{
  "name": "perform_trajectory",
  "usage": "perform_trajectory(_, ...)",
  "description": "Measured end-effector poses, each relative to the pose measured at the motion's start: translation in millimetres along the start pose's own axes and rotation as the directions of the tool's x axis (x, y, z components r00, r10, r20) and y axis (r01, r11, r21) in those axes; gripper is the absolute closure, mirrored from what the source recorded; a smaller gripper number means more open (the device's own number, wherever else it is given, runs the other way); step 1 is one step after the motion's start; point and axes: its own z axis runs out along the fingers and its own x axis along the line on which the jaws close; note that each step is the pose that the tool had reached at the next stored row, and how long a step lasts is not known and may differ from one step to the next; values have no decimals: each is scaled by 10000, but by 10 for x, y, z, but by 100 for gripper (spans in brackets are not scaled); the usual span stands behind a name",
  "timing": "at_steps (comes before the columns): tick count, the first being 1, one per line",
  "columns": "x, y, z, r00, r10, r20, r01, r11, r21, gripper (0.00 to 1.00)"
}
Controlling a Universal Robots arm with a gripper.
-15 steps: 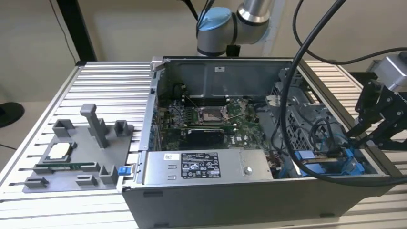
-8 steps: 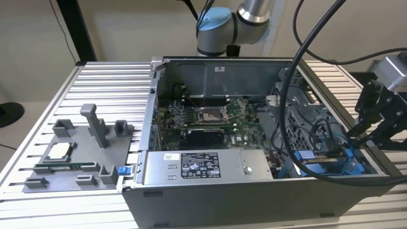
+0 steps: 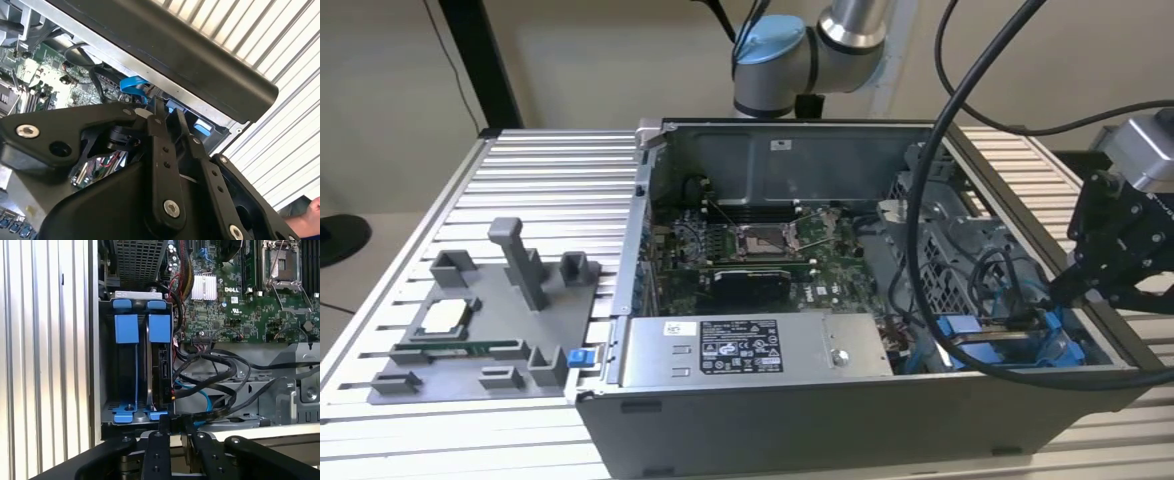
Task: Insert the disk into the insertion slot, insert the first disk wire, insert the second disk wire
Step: 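Insert the second disk wire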
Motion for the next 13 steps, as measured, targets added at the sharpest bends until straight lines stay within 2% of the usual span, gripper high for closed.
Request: perform_trajectory(13, 2, 17, 8, 9999, 110, 12, -110, 9999, 14, 100)
